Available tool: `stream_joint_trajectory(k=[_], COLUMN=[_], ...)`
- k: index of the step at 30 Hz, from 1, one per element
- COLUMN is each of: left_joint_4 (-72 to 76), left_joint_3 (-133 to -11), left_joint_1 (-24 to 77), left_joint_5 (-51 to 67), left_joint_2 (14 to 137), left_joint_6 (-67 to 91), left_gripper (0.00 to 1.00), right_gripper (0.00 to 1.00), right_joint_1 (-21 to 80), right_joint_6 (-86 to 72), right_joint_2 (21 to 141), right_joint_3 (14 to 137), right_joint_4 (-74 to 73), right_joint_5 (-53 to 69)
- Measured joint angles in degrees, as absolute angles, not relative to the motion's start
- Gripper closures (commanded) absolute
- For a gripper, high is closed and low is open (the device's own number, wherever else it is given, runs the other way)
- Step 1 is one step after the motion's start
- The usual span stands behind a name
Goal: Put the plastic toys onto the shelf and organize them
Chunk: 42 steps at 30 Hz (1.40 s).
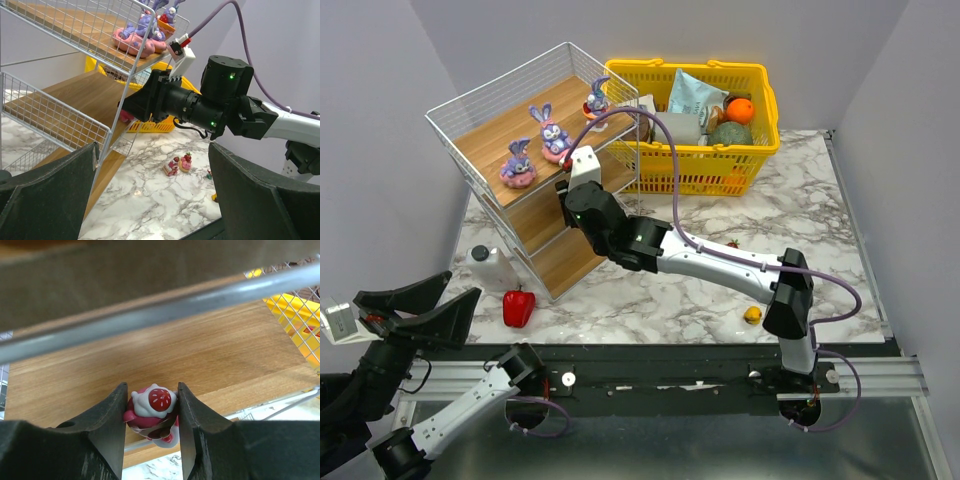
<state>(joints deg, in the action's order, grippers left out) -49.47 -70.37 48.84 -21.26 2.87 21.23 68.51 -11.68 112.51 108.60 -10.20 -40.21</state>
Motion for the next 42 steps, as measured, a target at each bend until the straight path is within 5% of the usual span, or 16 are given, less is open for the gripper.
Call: stream_joint_trajectory(k=[30,42], left_joint_4=[-50.06,-50.5], left_joint_3=[-70.5,-71.05], left_joint_1=[48.84,48.84], left_joint_5=[-22.5,-22.55], left_joint_2=[3.6,3.62], left_joint_6=[21.21,21.21], left_gripper=[0.01,0.01], right_gripper=[0.36,0.06], right_joint_1=[68.14,68.14], right_joint_6=[-8.51,-7.88], right_joint_2=[111.42,110.72], right_joint_3=[99.37,97.32], right_joint_4=[4.89,6.33], right_joint_5=[-39.11,-36.91])
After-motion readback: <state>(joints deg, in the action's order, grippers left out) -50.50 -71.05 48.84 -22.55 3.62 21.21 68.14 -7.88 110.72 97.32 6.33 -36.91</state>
